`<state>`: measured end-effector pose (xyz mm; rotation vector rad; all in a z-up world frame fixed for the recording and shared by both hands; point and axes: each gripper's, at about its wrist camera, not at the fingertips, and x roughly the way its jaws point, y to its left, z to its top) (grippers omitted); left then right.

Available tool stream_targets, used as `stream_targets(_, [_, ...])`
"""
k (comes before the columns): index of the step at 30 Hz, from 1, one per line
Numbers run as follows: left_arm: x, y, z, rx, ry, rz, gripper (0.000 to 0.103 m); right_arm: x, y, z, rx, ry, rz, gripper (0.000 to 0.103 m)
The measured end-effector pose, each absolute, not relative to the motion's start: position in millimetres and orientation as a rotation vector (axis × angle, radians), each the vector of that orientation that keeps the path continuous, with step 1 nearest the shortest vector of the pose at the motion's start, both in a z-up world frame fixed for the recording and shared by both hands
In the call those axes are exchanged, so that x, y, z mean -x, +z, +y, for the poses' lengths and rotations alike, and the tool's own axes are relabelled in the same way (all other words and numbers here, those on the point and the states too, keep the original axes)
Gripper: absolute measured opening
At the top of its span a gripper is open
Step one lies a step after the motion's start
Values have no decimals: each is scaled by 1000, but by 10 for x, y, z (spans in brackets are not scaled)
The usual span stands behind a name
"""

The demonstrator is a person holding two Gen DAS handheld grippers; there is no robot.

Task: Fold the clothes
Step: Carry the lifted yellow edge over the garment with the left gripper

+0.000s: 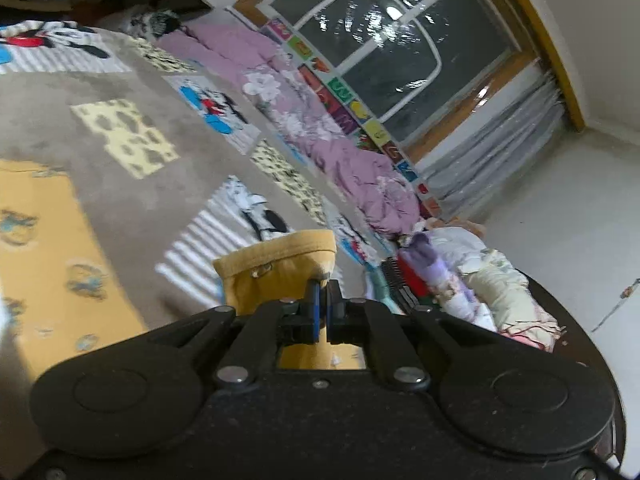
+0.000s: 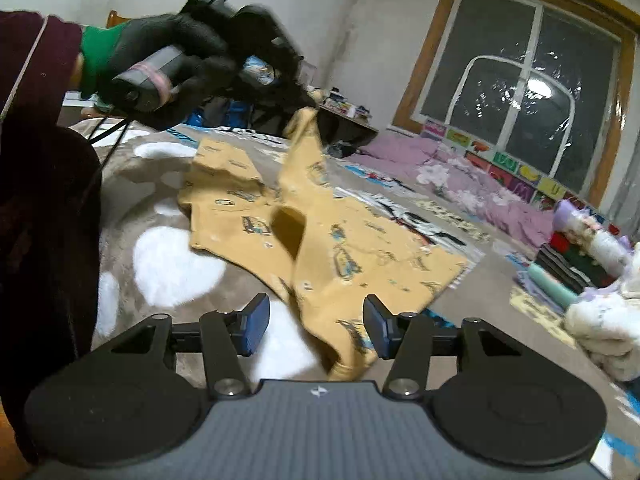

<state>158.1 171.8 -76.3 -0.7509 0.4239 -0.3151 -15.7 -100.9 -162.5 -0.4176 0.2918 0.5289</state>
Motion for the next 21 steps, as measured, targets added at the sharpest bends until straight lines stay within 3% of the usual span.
stream_targets(11, [-2285, -372, 926, 639, -413, 493, 1, -89, -1599, -1244, 175, 599, 447, 52])
stream_targets(21, [-2800, -623, 310, 508, -357, 631, 1, -98, -1548, -1331, 124, 651, 481, 52])
